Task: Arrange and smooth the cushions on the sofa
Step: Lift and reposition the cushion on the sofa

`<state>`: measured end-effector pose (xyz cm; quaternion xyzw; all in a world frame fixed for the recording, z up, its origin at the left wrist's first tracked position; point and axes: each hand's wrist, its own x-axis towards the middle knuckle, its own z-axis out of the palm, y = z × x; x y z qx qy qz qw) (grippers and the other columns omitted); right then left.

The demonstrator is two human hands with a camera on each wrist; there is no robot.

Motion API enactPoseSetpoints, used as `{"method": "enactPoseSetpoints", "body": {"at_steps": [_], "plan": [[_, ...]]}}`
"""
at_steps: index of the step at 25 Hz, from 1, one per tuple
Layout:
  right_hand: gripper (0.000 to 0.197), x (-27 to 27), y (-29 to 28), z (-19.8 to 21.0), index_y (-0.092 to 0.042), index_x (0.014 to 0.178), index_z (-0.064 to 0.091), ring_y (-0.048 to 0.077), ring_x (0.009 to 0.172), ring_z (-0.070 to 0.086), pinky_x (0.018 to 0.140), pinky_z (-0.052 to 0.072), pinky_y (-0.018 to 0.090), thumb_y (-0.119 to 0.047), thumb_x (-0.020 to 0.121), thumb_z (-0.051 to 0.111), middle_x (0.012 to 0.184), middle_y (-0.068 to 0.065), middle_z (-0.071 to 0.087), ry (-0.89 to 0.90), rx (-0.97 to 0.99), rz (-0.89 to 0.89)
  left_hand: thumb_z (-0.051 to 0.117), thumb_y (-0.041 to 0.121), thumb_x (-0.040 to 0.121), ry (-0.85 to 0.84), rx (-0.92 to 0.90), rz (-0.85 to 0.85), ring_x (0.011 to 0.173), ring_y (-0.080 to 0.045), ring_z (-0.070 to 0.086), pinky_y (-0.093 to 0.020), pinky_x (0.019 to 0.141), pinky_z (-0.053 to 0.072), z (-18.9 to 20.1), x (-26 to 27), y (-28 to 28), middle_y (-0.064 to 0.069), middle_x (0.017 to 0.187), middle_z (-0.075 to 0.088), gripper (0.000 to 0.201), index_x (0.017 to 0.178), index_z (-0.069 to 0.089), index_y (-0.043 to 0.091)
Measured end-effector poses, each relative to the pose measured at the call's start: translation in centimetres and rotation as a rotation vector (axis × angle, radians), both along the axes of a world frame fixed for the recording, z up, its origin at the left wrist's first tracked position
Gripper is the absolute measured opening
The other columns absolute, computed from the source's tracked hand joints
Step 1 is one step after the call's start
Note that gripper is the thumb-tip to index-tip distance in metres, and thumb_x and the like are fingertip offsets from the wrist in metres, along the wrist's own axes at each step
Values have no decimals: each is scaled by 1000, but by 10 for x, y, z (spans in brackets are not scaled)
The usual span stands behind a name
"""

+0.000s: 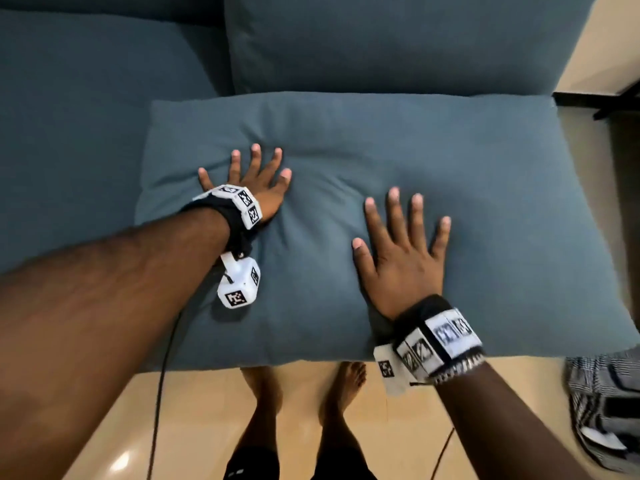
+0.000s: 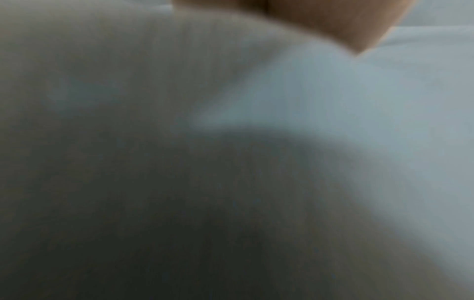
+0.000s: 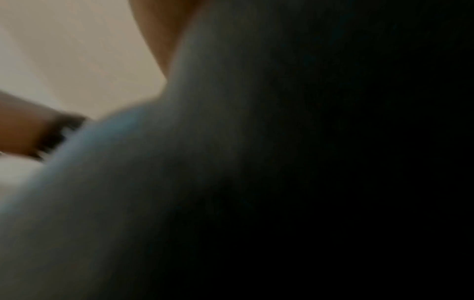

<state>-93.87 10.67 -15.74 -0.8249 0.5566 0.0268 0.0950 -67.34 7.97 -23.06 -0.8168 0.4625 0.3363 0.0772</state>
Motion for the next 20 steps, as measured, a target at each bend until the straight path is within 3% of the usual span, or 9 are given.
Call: {"method": "enactPoseSetpoints", "body": {"at_steps": [3, 5, 7, 9, 11, 14, 16, 18, 20], "plan": [[69, -13, -8, -21, -40, 162, -2, 29, 157, -22, 121, -5, 67, -62, 101, 18, 171, -3, -19, 168, 314, 52, 4, 75, 96, 18, 152, -46, 157, -19, -19, -82, 110, -7, -1, -6, 5, 19, 169, -21, 64, 155, -12, 56], [69, -17, -16, 17, -38, 163, 11, 29, 157, -20, 123, -9, 64, -57, 101, 37, 171, -1, -20, -111, 158, 39, 6, 75, 96, 2, 143, -23, 157, -18, -22, -81, 111, -9, -2, -15, 11, 20, 168, -24, 65, 155, -13, 56], [69, -29, -23, 42, -30, 162, 26, 34, 159, -8, 124, -10, 57, -50, 99, 47, 170, 1, -8, -399, -180, -81, 7, 74, 97, -6, 126, -12, 156, -17, -22, -80, 111, -10, 4, -20, 11, 21, 167, -25, 64, 155, -13, 57], [69, -46, -36, 19, -31, 163, 20, 36, 159, -2, 124, -7, 63, -56, 101, 35, 169, 1, -7, -219, -182, -24, 7, 75, 96, -17, 137, 2, 156, -17, -22, -80, 112, -8, 11, -19, 11, 20, 167, -25, 65, 156, -13, 56], [70, -61, -50, -29, -39, 162, -2, 29, 159, -11, 123, -2, 67, -66, 101, 17, 170, -4, -17, 144, 224, 115, 10, 77, 95, -52, 122, 47, 157, -21, -22, -78, 114, -7, 23, -35, 14, 16, 168, -25, 72, 158, -11, 51], [70, -63, -86, -56, -44, 160, -9, 24, 158, -18, 123, -10, 62, -65, 102, 23, 170, -10, -21, 214, 512, 142, 19, 77, 94, -99, -48, 22, 155, -35, -23, -76, 116, -8, 48, -119, 17, 4, 170, -25, 82, 161, -13, 41], [62, -61, -97, -27, -42, 162, 10, 22, 160, -6, 126, -2, 58, -50, 106, 36, 173, -10, -5, 102, 484, 155, 18, 66, 100, -73, -147, -126, 152, -39, -30, -81, 110, -11, 50, -198, 20, 13, 168, -27, 68, 156, -19, 51], [50, -84, -99, 0, -35, 155, 39, 24, 159, 14, 127, 15, 53, -30, 106, 46, 171, -3, 19, -215, 390, -4, 11, 56, 104, -34, -164, -105, 149, -37, -38, -85, 103, -14, 35, -243, 15, 25, 164, -29, 59, 153, -20, 56], [46, -128, -94, 20, -26, 148, 51, 31, 157, 21, 125, 22, 54, -27, 102, 50, 168, 10, 28, -568, 5, -229, 9, 54, 104, -45, -150, -33, 147, -34, -41, -84, 101, -18, 12, -249, 4, 29, 162, -30, 57, 153, -20, 58]]}}
